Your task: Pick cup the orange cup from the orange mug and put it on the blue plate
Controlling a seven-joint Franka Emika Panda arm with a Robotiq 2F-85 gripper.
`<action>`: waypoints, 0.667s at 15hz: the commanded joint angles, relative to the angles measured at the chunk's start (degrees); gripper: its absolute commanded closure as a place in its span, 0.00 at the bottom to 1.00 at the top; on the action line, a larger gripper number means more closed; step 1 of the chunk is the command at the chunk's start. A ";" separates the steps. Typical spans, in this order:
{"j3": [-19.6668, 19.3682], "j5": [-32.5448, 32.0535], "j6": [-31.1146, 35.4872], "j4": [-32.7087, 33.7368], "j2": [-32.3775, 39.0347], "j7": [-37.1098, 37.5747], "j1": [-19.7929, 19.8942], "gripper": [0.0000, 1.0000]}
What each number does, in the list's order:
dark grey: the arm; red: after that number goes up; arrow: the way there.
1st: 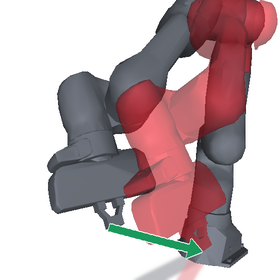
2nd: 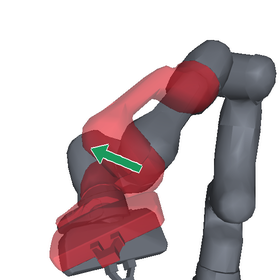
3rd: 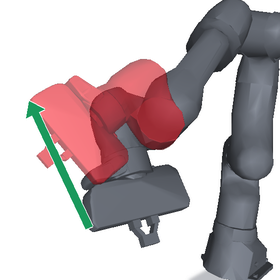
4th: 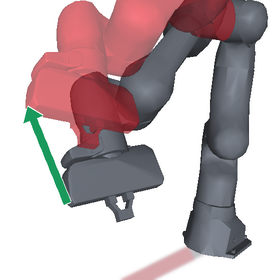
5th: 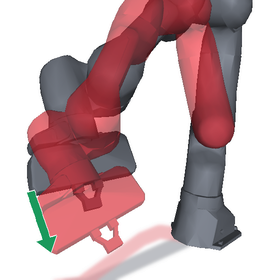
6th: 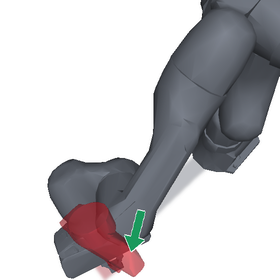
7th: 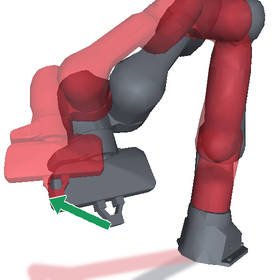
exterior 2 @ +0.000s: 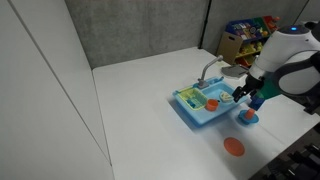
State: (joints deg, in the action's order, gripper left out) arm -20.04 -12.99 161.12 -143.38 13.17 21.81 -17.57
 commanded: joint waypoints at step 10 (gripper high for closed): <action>18.68 14.00 -30.35 7.48 -18.89 -9.68 12.20 0.00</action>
State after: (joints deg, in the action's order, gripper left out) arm -3.31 -0.90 137.45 -137.60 -1.38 14.91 -7.37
